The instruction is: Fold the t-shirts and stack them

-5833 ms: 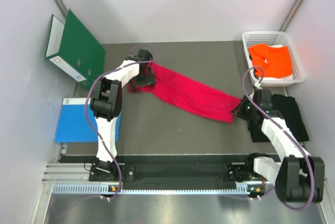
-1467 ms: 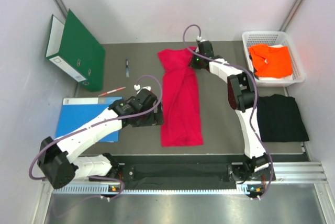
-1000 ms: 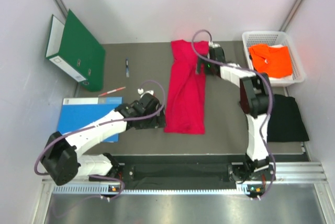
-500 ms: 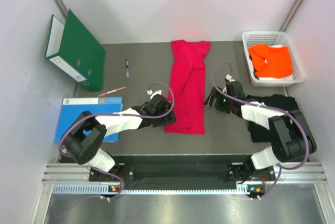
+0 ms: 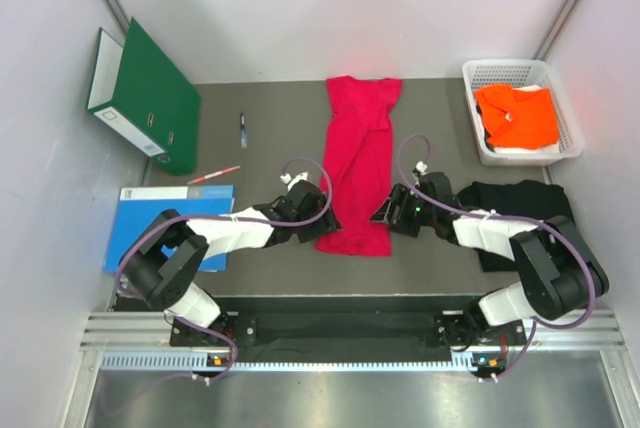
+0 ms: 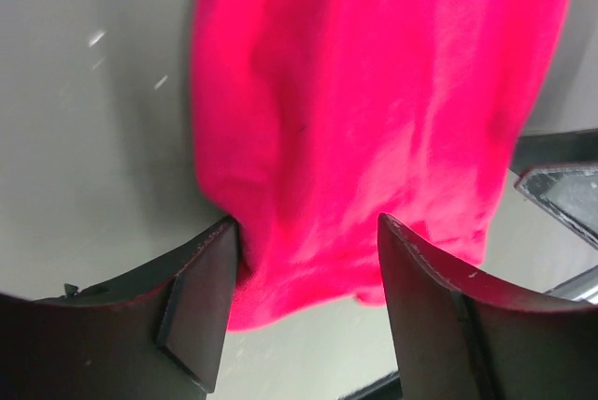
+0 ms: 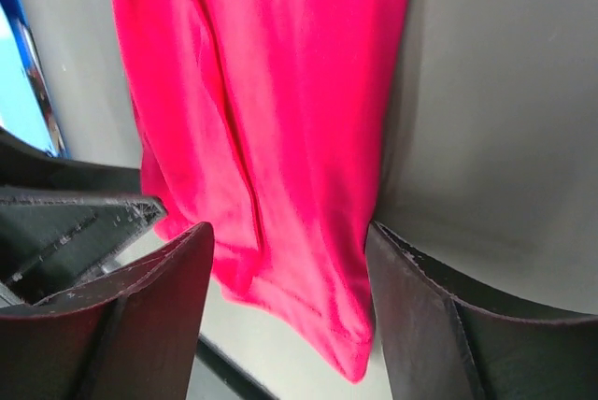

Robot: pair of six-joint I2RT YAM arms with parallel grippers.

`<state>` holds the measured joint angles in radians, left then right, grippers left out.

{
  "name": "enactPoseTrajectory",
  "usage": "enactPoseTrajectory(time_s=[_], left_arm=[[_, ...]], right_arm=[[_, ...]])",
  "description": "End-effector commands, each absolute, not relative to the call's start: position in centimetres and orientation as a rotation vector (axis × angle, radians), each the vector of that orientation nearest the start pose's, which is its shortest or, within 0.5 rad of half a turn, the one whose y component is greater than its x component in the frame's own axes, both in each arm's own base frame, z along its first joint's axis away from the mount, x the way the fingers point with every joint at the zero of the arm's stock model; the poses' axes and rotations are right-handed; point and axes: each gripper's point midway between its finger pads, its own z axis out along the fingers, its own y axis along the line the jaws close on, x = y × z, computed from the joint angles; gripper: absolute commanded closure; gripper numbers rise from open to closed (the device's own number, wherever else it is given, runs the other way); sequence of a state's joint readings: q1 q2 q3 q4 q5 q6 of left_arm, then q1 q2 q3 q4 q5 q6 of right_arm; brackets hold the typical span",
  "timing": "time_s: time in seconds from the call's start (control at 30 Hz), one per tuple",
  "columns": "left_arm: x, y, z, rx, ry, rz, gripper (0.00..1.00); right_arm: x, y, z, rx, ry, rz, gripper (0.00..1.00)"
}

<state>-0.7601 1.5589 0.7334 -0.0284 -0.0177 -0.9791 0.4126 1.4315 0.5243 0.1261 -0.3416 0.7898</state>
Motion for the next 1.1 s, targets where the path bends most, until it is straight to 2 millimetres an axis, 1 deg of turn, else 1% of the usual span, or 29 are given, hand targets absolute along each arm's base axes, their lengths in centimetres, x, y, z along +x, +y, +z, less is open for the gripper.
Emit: enactPoseTrajectory(time_s=[0.0, 0.03, 0.1, 0.13, 0.17, 0.23, 0.37, 0.4, 0.47, 0.5, 0.57, 0.6, 0.63, 0.7, 0.73, 0.77, 0.8, 0.83, 0.87, 0.9, 0.93, 0.97, 1.07], left_arm=[[20.0, -22.0, -0.5, -0.332, 2.758, -0.399, 0.33], [19.9, -21.8, -0.3, -0.330, 2.754, -0.395, 0.33], [19.4, -21.2, -0.6, -0.334, 2.767, -0.374, 0.33], [19.1, -21.1, -0.7, -0.337, 2.771, -0.383, 0.33], [19.0, -21.1, -0.8, -0.335, 2.770, -0.393, 0.33], [18.3, -20.8, -1.6, -0.344, 2.788, -0.390, 0.33], [17.6, -21.3, -3.0, -0.344, 2.822, -0.430, 0.36], [17.8, -21.6, -3.2, -0.346, 2.816, -0.449, 0.39], [17.6, -21.7, -3.9, -0.348, 2.829, -0.446, 0.50], [17.8, -21.9, -4.0, -0.348, 2.826, -0.451, 0.63], [17.5, -21.7, -4.7, -0.348, 2.846, -0.427, 0.81], [17.3, -22.2, -4.6, -0.342, 2.865, -0.455, 0.99], [17.1, -22.0, -4.9, -0.348, 2.880, -0.439, 1.00], [16.9, -21.7, -5.0, -0.357, 2.886, -0.408, 1.00], [16.7, -21.3, -4.9, -0.368, 2.895, -0.386, 1.00], [16.5, -21.1, -4.8, -0.372, 2.902, -0.376, 1.00], [16.7, -20.5, -4.8, -0.382, 2.886, -0.331, 1.00], [16.9, -20.1, -4.4, -0.383, 2.869, -0.312, 1.00], [16.5, -19.4, -4.4, -0.390, 2.881, -0.272, 1.00], [16.5, -19.2, -4.2, -0.389, 2.873, -0.261, 1.00], [16.6, -19.0, -3.7, -0.381, 2.861, -0.255, 1.00], [16.3, -18.5, -3.6, -0.382, 2.867, -0.232, 1.00], [16.1, -17.9, -3.0, -0.371, 2.860, -0.212, 1.00]], right_arm=[[20.3, 19.6, 0.1, 0.347, 2.713, 0.851, 0.34], [19.8, 19.6, 0.0, 0.337, 2.722, 0.844, 0.34], [18.7, 18.9, -0.2, 0.353, 2.732, 0.819, 0.34], [18.4, 18.9, 0.1, 0.347, 2.722, 0.823, 0.35], [18.0, 18.4, -0.3, 0.354, 2.732, 0.795, 0.35], [17.2, 18.1, -0.4, 0.358, 2.742, 0.783, 0.36], [16.2, 17.5, -1.0, 0.371, 2.747, 0.770, 0.39], [16.1, 17.6, -1.1, 0.378, 2.745, 0.776, 0.40], [16.1, 17.9, -1.3, 0.379, 2.742, 0.796, 0.47], [16.0, 18.0, -1.4, 0.375, 2.746, 0.799, 0.50], [15.9, 18.4, -1.8, 0.363, 2.755, 0.809, 0.65], [15.8, 18.5, -1.9, 0.361, 2.761, 0.807, 0.74], [15.6, 18.6, -2.2, 0.351, 2.776, 0.804, 0.84], [15.5, 18.6, -2.3, 0.344, 2.777, 0.795, 0.93], [15.5, 18.6, -2.1, 0.335, 2.768, 0.795, 0.99], [15.5, 18.5, -2.0, 0.342, 2.763, 0.788, 1.00], [15.1, 18.1, -2.1, 0.346, 2.777, 0.763, 1.00], [15.3, 18.0, -1.6, 0.342, 2.759, 0.764, 1.00], [15.4, 17.7, -1.5, 0.336, 2.754, 0.742, 1.00], [15.0, 17.4, -1.6, 0.335, 2.770, 0.719, 1.00], [15.0, 17.3, -1.2, 0.327, 2.759, 0.719, 1.00], [15.1, 17.1, -1.2, 0.321, 2.756, 0.703, 1.00], [14.6, 16.6, -1.3, 0.318, 2.763, 0.682, 1.00]])
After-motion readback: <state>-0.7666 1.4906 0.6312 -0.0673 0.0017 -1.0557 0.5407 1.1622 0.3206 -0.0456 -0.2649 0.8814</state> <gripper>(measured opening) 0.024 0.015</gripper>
